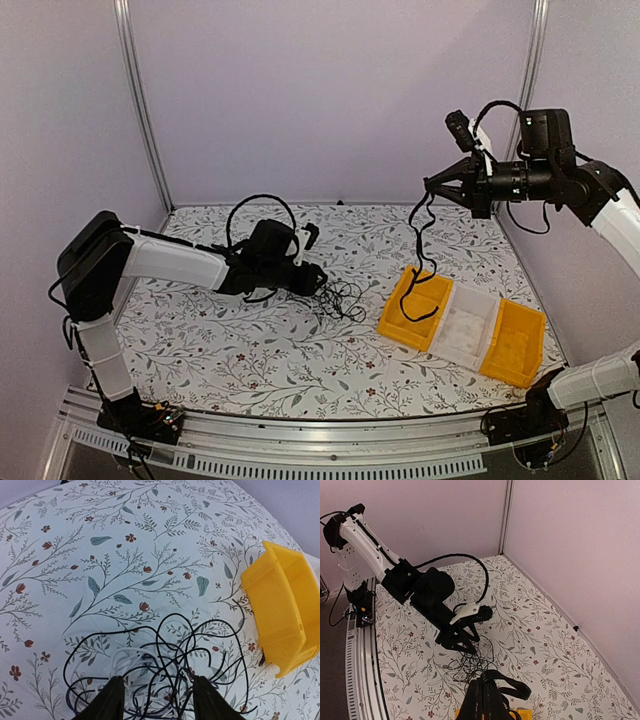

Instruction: Untangle the cables

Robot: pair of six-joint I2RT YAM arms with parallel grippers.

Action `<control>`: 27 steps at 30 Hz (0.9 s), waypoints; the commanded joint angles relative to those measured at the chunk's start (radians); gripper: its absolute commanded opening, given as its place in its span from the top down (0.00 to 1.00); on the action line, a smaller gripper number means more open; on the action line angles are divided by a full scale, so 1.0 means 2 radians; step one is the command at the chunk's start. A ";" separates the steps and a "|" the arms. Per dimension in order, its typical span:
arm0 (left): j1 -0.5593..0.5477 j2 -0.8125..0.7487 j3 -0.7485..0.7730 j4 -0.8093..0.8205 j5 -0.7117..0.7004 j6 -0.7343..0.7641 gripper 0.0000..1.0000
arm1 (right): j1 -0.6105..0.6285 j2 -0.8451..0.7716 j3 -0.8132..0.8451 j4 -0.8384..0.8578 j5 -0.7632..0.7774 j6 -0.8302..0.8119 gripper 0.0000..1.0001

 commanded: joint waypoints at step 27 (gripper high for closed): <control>0.005 -0.038 -0.015 -0.013 -0.019 -0.020 0.51 | -0.030 -0.013 -0.132 -0.060 0.030 -0.103 1.00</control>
